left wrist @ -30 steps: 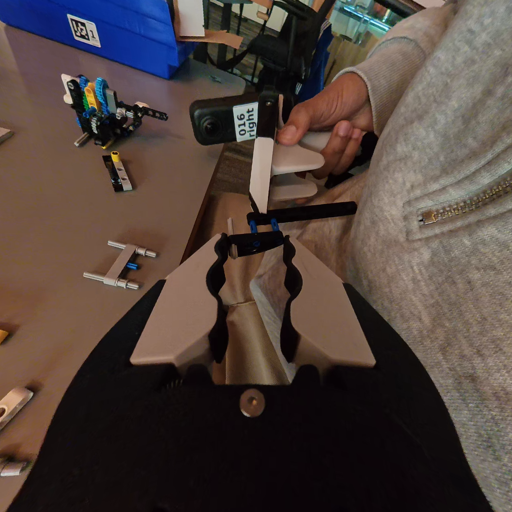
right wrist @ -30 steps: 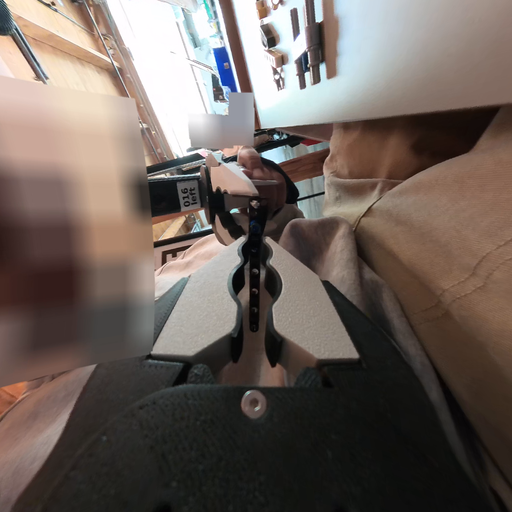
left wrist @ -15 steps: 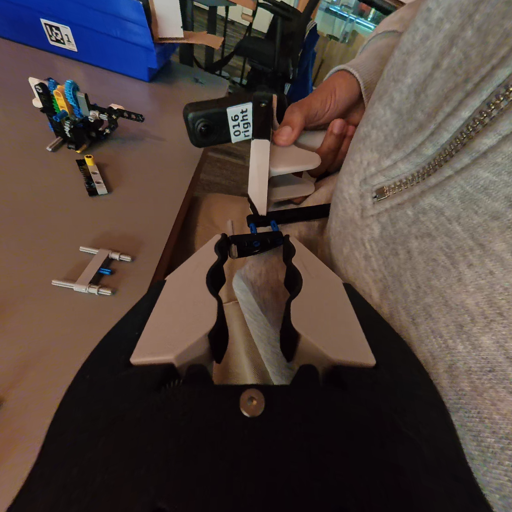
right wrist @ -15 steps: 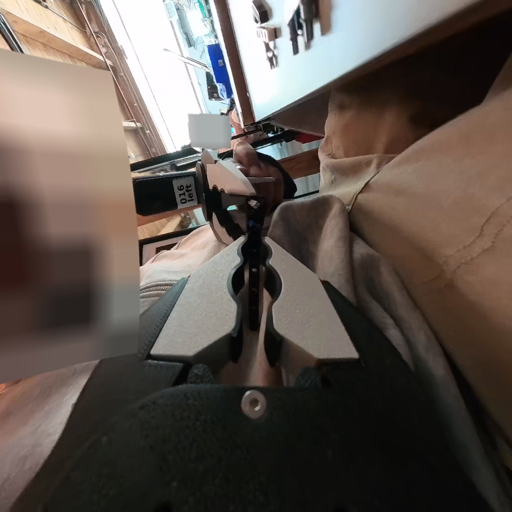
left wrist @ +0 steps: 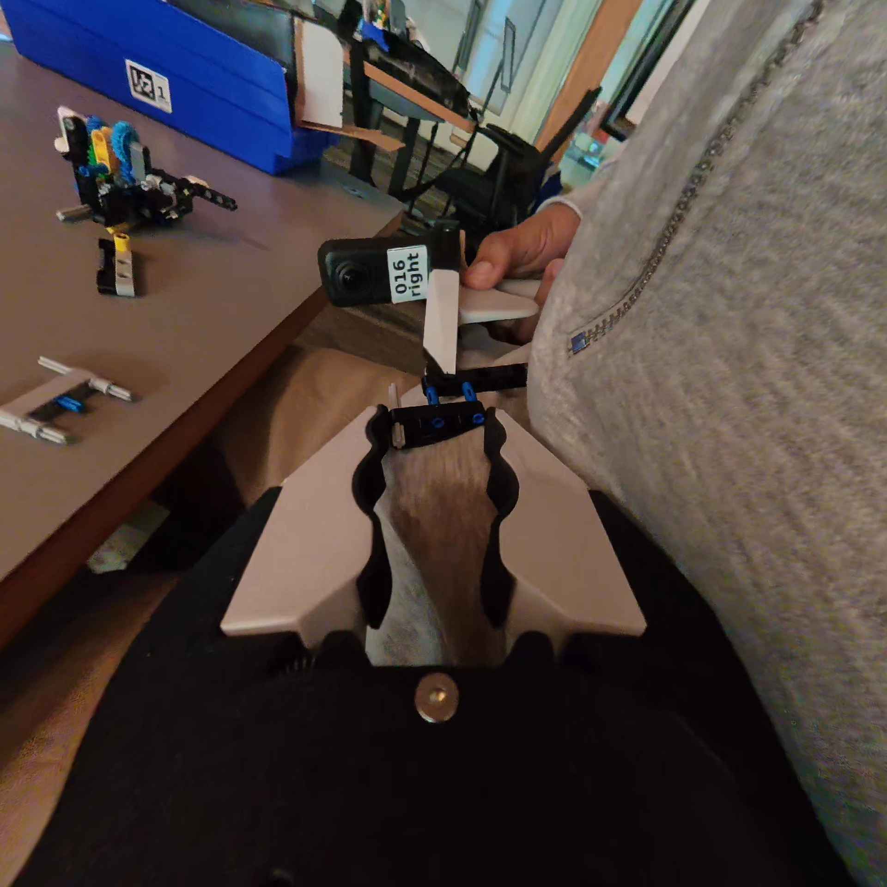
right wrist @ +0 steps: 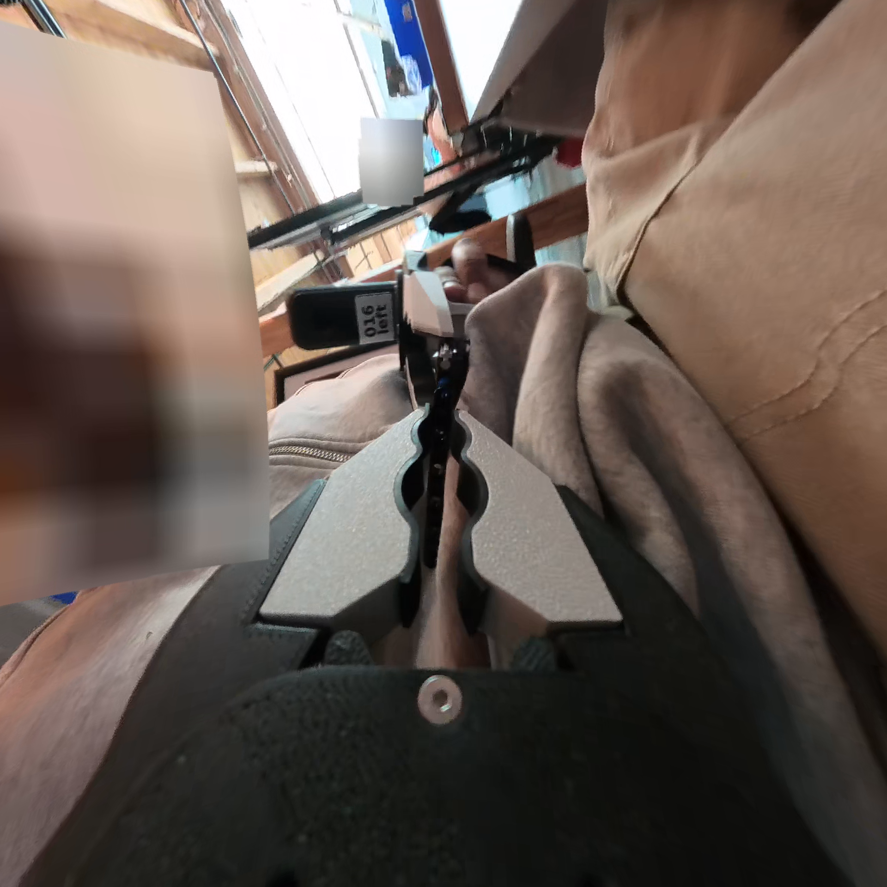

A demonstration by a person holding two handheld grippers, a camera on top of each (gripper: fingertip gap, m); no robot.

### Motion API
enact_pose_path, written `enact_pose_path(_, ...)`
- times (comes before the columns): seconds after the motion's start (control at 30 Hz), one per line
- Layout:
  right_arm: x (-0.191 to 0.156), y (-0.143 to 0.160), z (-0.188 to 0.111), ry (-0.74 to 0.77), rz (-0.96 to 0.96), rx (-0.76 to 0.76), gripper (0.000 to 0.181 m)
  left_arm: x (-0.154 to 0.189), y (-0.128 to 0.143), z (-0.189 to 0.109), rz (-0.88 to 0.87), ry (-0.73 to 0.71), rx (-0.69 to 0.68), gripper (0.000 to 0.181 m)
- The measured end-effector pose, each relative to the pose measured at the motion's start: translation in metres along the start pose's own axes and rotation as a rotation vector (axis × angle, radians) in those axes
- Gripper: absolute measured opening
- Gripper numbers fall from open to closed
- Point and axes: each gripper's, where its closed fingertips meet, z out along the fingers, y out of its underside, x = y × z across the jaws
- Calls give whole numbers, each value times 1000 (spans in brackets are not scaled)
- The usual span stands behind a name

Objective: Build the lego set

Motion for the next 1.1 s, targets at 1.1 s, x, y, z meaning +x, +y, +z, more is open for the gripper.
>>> enact_pose_path(1.1, -2, 0, 4, -26, 50, -58, 5, 0, -5, -2, 58, -41, 39, 36)
